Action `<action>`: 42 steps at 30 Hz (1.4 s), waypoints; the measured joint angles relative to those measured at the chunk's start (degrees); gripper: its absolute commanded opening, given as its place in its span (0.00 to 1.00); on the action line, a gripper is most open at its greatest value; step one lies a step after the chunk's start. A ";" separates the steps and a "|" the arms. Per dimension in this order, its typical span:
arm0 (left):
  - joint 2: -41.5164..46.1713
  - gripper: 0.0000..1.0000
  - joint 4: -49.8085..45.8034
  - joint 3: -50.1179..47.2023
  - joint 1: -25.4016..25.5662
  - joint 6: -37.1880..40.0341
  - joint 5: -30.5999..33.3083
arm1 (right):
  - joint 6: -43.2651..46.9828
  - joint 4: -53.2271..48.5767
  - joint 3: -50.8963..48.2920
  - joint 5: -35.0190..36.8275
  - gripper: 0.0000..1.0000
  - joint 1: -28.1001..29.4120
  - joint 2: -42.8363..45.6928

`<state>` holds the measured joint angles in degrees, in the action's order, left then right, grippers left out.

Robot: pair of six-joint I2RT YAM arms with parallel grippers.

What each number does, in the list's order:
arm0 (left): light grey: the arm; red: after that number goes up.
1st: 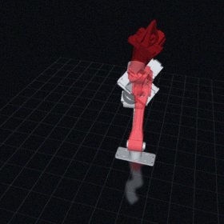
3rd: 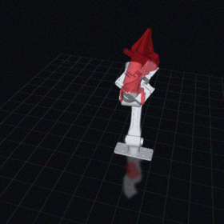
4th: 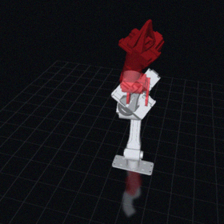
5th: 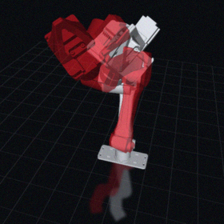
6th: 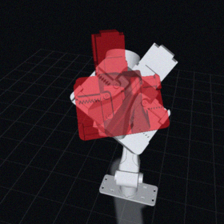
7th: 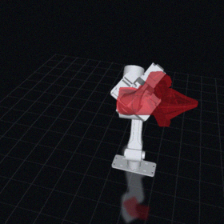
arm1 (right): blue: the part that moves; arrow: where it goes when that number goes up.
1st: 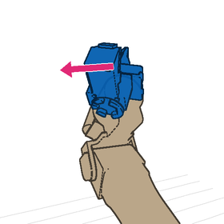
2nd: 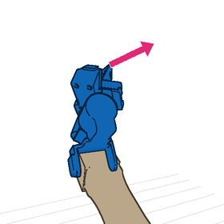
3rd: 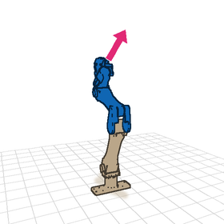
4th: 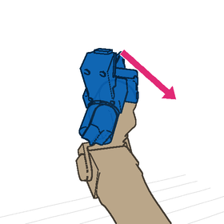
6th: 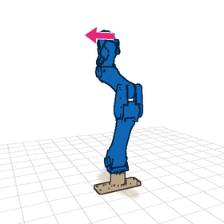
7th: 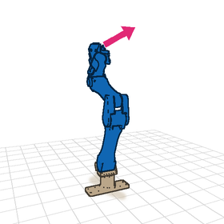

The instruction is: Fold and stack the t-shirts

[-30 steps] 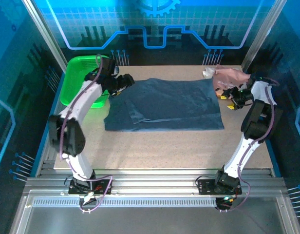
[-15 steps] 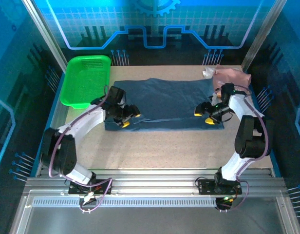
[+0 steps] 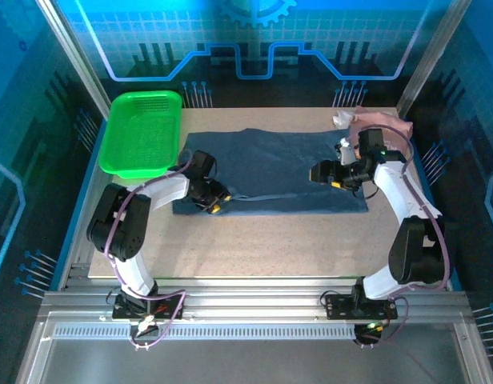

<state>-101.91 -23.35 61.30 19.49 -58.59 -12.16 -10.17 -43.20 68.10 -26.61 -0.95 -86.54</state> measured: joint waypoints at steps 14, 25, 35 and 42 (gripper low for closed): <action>-5.38 0.21 -0.11 6.82 0.04 0.02 2.29 | 0.83 -0.04 -0.28 -0.55 0.94 0.00 0.72; -6.27 0.00 -0.52 7.50 0.04 0.46 2.29 | 0.85 -0.42 -0.28 -0.66 0.94 -0.02 0.72; -9.33 0.00 -3.93 21.20 0.02 5.46 2.45 | 0.83 -0.44 -0.28 -0.70 0.94 -0.24 0.72; -17.81 0.00 -7.08 33.29 -0.26 10.93 2.49 | 0.81 -0.09 -0.52 -0.90 0.94 -0.24 0.72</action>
<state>-119.72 -30.44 94.59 19.22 -47.66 -9.67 -9.37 -43.29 67.57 -27.51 -1.19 -85.82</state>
